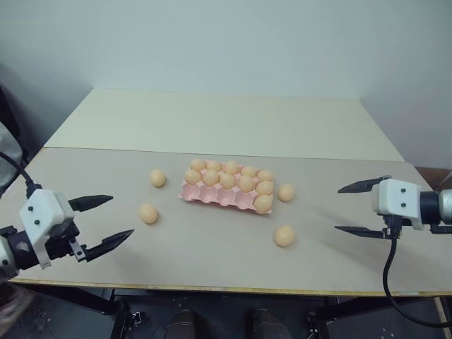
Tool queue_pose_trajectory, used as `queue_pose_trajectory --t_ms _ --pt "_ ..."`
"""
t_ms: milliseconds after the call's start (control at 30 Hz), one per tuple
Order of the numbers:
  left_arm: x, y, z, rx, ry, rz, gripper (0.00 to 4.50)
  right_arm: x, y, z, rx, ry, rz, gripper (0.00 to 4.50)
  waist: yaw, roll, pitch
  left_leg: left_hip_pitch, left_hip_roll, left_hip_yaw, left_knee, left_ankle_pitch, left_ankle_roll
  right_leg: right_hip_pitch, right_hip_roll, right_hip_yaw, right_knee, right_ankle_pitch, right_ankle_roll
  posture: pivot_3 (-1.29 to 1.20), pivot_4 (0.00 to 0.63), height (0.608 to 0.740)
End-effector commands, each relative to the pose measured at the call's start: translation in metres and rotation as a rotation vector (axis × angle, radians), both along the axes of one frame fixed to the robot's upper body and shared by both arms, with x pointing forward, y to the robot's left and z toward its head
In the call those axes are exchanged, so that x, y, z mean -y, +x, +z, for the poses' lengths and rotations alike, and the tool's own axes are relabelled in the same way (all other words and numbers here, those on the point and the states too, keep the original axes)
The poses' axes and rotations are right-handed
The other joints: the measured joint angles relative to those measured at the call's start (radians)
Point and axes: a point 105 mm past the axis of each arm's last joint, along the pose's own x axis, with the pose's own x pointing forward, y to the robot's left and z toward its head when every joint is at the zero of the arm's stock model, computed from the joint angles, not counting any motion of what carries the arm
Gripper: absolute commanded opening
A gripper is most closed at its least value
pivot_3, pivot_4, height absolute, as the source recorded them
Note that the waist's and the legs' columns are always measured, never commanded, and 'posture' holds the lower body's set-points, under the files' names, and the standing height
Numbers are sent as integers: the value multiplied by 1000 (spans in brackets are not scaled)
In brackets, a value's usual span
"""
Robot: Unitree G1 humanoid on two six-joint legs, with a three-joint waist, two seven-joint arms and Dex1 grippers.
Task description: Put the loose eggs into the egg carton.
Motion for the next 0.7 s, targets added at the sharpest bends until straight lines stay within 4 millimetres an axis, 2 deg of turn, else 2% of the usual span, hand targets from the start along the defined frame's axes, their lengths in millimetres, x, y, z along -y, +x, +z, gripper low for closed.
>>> queue_pose_trajectory --t_ms 33,133,400,700 --pt "0 -1 12 31 -19 -6 4452 0 1 14 56 -12 11 4500 0 0 0 0 0 0 0 0 0 0 0 0 0 0 0 0 150 740" --pt "0 3 14 80 19 9 4452 -1 0 15 57 -11 12 4500 0 0 0 0 0 0 0 0 0 0 0 0 0 0 0 0 150 740" --pt "1 3 13 79 28 -3 4452 3 -1 14 51 -14 2 4500 0 0 0 0 0 0 0 0 0 0 0 0 0 0 0 0 150 740" --pt "7 5 9 42 4 -53 4452 5 6 17 70 24 -48 4500 0 0 0 0 0 0 0 0 0 0 0 0 0 0 0 0 150 740"
